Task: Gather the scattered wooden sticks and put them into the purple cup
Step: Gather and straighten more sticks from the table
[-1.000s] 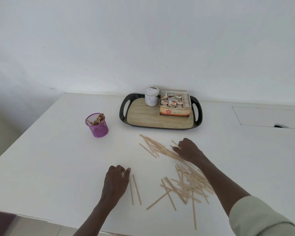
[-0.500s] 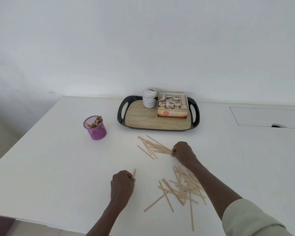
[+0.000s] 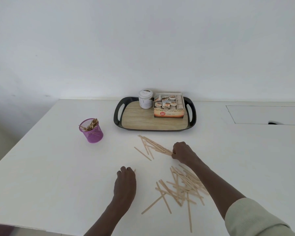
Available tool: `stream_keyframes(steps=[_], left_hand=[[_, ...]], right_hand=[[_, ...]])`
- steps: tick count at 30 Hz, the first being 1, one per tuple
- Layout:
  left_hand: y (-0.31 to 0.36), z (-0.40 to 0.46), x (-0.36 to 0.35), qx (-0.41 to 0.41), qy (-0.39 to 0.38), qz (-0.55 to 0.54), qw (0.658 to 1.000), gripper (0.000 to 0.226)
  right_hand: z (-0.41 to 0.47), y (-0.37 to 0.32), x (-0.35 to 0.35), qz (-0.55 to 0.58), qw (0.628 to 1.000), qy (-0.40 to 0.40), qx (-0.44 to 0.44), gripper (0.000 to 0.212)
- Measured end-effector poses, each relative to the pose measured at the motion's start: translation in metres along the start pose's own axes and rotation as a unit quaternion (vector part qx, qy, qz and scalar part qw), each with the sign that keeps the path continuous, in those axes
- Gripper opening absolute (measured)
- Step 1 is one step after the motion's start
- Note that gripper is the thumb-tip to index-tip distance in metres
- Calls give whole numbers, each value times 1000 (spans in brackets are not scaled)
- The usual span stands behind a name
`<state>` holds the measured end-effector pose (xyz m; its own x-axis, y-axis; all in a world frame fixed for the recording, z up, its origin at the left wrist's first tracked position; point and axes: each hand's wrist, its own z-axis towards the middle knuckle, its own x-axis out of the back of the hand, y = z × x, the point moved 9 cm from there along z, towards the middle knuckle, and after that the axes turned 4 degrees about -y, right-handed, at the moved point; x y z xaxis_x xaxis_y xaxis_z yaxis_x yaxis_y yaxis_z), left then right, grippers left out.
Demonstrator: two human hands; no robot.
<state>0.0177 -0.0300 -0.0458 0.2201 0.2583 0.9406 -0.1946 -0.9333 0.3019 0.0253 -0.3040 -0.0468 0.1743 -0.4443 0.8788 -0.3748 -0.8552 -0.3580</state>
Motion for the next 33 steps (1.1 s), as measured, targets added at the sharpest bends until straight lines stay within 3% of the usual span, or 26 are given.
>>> stream_keyframes(steps=[5,9,14,15,17,19,22,24,27,30,33], left_hand=[[0,3,8,8,7,-24,1000,24],[-3,9,5,5,-10,-31,999,27],[2,15,-10,-26,-48,52,997,24],[6,15,-11,-41,-42,78,995,27],[9,12,-9,-75,-20,81,994,54],[19,4,1,-159,-26,69,985,68],[6,15,3,-23,-83,-36,996,48],[-4,31,-8,34,-103,-96,989,23],[3,39,-21,56,-166,-221,959,24],[19,32,-31,143,-204,-471,846,19],[46,30,-35,210,-206,-605,740,28]], right_hand=[[-5,-5,1,-36,999,-16,20,17],[-10,-7,3,-45,999,-8,24,39],[-16,-4,8,-33,999,-4,19,43],[-17,-1,9,-23,1000,-3,15,43],[-20,5,11,-4,1000,-1,9,44],[-22,10,14,22,1000,4,6,47],[-25,15,21,70,997,11,10,53],[-27,16,26,99,995,10,16,53],[-31,14,31,172,985,4,15,47],[-33,6,28,265,964,-11,-1,31],[-34,-15,22,355,934,-22,-7,14]])
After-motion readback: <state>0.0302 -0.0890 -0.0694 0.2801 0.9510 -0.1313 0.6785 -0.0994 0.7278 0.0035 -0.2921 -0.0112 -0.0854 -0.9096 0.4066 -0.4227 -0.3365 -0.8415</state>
